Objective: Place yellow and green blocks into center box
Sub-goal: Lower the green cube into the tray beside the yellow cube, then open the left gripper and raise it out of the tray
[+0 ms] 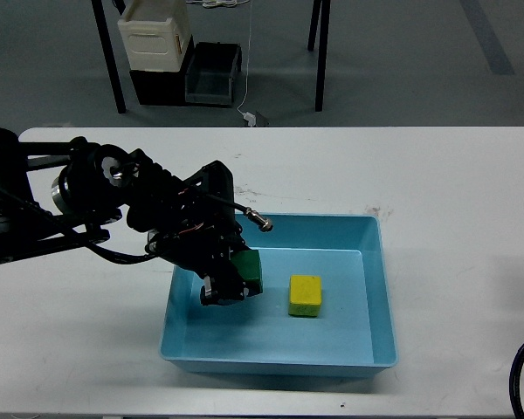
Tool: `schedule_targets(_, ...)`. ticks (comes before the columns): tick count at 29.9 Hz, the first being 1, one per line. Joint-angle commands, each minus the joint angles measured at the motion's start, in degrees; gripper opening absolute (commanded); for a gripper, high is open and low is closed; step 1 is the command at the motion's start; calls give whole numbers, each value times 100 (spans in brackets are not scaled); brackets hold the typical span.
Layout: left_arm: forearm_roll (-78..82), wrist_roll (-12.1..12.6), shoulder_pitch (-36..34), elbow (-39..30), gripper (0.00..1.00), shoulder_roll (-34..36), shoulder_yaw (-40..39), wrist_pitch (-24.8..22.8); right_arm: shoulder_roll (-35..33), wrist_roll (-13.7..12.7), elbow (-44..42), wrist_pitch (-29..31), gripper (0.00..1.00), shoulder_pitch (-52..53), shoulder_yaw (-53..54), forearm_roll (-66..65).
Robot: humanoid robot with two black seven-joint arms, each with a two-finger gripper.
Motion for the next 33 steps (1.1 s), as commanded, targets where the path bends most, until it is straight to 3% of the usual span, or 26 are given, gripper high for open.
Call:
schedule_targets(1, 202, 1, 23, 144, 32, -59, 100, 0, 0, -1, 3, 1, 100, 0, 2, 24)
schedule_targets(7, 184, 1, 190, 187, 38, -77, 101, 0, 0, -1, 3, 1, 100, 0, 2, 24)
schedule_targets(9, 158, 1, 286, 170, 50, -208, 39, 0, 0, -1, -6, 1, 100, 0, 2, 24)
schedule_targets(15, 149, 1, 401, 205, 59, -358, 21, 0, 0, -1, 3, 1, 100, 0, 2, 24)
schedule_targets(22, 88, 1, 410, 328, 96, -376, -31, 0, 0, 8, 65, 28, 100, -26, -16, 50)
schedule_targets(26, -560, 1, 454, 328, 100, -332, -382, 0, 0, 17, 204, 71, 100, 0, -42, 50)
schedule_targets(33, -3625, 1, 498, 302, 100, -156, -1357, 0, 0, 0, 363, 107, 100, 228, -130, 59)
